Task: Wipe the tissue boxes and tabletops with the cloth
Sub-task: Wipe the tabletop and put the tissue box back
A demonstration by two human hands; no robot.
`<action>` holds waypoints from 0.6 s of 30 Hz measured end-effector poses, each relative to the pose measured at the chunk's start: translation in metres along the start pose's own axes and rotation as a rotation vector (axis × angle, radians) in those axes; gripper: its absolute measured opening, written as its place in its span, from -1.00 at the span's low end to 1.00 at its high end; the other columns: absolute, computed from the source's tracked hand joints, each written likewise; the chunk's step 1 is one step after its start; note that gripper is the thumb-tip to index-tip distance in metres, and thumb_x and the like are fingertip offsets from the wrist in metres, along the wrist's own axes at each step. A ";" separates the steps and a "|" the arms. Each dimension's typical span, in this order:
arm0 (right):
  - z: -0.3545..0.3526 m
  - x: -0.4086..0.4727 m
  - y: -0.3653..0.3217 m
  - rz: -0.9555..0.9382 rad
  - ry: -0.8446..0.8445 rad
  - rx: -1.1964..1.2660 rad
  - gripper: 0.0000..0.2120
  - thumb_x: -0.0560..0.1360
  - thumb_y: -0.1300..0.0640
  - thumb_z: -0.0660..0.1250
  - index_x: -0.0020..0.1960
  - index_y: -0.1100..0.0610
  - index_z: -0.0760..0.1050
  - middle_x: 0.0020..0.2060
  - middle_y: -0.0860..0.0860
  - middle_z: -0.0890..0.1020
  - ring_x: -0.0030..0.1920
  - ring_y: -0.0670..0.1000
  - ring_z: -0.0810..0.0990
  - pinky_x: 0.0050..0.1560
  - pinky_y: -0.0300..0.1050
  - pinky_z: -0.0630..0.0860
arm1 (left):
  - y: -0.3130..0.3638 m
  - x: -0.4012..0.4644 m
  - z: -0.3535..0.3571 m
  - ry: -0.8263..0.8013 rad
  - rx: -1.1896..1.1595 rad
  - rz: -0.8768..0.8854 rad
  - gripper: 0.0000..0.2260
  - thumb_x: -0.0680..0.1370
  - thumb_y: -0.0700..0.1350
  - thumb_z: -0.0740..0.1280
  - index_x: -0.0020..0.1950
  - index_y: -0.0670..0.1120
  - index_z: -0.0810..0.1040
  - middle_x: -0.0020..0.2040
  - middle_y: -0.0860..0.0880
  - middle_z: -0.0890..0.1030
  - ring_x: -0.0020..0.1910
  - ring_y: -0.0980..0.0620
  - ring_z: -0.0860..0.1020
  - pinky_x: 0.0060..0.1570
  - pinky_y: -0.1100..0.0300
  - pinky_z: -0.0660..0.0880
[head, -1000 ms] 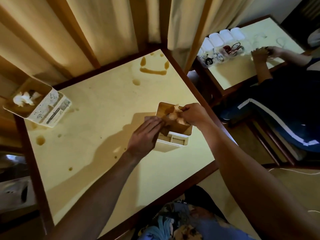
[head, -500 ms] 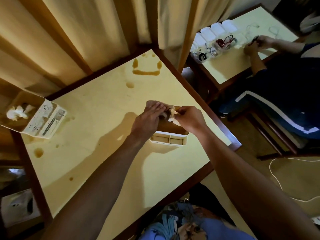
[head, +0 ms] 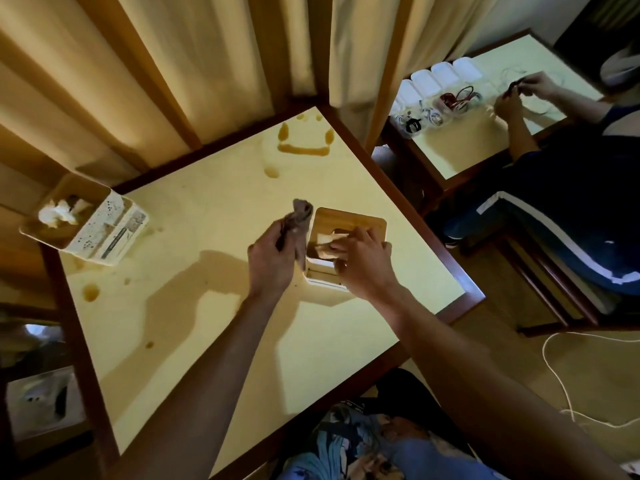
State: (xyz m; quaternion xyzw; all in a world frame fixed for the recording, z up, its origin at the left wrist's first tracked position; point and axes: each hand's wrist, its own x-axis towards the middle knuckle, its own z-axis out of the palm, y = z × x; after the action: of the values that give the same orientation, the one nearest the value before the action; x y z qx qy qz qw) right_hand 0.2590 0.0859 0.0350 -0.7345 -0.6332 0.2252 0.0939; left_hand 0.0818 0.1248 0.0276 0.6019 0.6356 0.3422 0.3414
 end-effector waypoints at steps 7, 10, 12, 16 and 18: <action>-0.036 0.001 0.014 0.023 0.170 0.159 -0.59 0.49 0.18 0.42 0.31 -0.11 0.62 0.20 -0.09 0.65 0.31 0.09 0.41 0.15 0.03 0.23 | 0.050 0.024 0.003 -0.137 -0.243 -0.018 -0.83 0.68 0.00 0.31 0.23 -0.01 0.59 0.07 0.06 0.69 0.05 0.17 0.64 -0.03 0.23 0.59; -0.064 0.006 0.023 0.076 -0.051 0.956 -0.57 0.53 0.24 0.41 0.38 0.05 0.57 0.17 0.04 0.69 0.23 0.10 0.65 0.19 -0.01 0.52 | 0.072 0.024 0.016 -0.285 -0.615 -0.200 -0.84 0.69 -0.09 0.32 0.25 -0.03 0.61 0.16 -0.05 0.68 0.20 -0.03 0.64 0.19 -0.04 0.63; -0.071 0.010 0.029 0.120 -0.162 1.231 -0.65 0.57 0.17 0.42 0.34 0.15 0.57 0.17 0.15 0.70 0.20 0.16 0.69 0.27 0.14 0.59 | 0.087 0.021 0.026 -0.366 -0.801 -0.320 -0.85 0.69 -0.15 0.32 0.23 -0.03 0.61 0.20 -0.11 0.68 0.21 -0.12 0.65 0.20 -0.06 0.63; -0.070 0.021 0.038 0.258 -0.009 1.190 -0.63 0.42 -0.13 0.56 0.02 0.14 0.67 0.03 0.26 0.69 0.14 0.34 0.67 0.21 0.41 0.57 | 0.091 0.016 0.047 -0.345 -0.593 -0.247 -0.82 0.67 -0.14 0.35 0.25 -0.07 0.64 0.15 -0.09 0.71 0.18 -0.05 0.66 0.24 0.00 0.60; -0.074 0.028 0.048 0.313 0.060 1.109 -0.68 0.44 -0.08 0.54 0.05 0.12 0.65 -0.02 0.20 0.71 0.08 0.27 0.71 0.13 0.34 0.65 | 0.076 0.011 0.052 -0.242 -0.229 -0.114 -0.79 0.65 -0.10 0.36 0.28 -0.03 0.64 0.17 -0.01 0.69 0.20 0.03 0.61 0.26 0.07 0.53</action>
State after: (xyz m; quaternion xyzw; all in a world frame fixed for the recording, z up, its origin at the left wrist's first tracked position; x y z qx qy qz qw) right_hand 0.3375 0.1155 0.0745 -0.6665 -0.3015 0.5135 0.4485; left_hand 0.1657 0.1403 0.0644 0.5587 0.5798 0.3176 0.5008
